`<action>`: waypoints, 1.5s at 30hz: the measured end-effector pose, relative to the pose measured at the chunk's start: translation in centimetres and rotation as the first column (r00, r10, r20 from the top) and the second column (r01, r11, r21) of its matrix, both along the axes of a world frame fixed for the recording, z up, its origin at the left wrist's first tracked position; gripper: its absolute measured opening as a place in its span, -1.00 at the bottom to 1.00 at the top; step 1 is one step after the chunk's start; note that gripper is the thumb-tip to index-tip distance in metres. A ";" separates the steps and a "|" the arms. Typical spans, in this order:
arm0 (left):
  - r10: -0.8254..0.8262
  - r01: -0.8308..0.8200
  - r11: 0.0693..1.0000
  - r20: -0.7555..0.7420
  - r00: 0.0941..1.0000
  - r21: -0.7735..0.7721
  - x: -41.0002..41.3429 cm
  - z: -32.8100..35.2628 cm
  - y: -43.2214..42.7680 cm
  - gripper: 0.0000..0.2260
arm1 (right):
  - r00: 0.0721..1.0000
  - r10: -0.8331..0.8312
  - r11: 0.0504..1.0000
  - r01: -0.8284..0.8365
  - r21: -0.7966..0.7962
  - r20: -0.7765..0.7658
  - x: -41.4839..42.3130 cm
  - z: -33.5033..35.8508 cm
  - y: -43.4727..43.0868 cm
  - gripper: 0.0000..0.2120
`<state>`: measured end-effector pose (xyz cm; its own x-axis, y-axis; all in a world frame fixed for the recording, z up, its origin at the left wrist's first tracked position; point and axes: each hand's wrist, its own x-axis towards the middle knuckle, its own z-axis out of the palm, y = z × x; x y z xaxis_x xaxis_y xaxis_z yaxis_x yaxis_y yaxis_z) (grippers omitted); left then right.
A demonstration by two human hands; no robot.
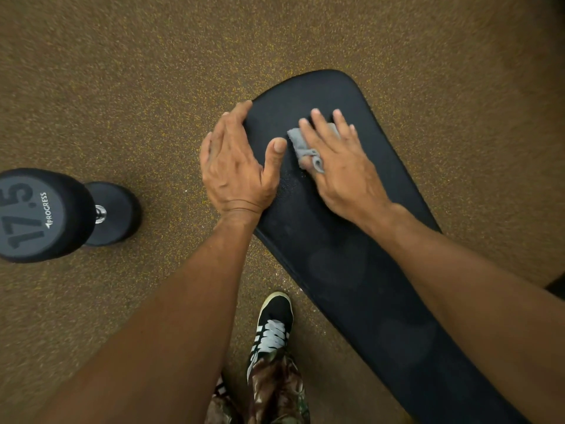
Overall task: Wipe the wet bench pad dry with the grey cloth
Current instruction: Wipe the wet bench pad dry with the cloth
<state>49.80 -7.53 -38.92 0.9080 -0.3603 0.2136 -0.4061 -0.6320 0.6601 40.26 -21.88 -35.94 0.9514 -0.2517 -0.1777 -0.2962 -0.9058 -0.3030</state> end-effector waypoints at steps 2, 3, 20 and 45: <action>0.005 -0.005 1.000 -0.009 1.000 -0.001 0.0 0.0 0.0 -0.15 | 0.998 0.045 0.999 -0.045 -0.003 0.038 0.4 -0.2 2.1 -0.44; 0.006 -0.006 1.000 -0.013 1.000 -0.007 0.0 0.0 0.0 -0.16 | 0.994 0.098 0.995 -0.098 -0.020 0.038 -0.3 -0.4 2.8 -0.45; 0.020 -0.021 0.997 -0.015 1.000 -0.071 -0.1 0.1 0.1 -0.19 | 0.978 0.206 0.970 -0.201 -0.136 0.022 -4.3 -0.3 1.3 -0.45; 0.070 -0.141 0.930 -0.213 0.975 -0.339 0.8 -0.1 0.5 -0.42 | 0.959 0.242 0.969 -0.232 -0.082 0.149 -0.6 -1.4 6.1 -0.46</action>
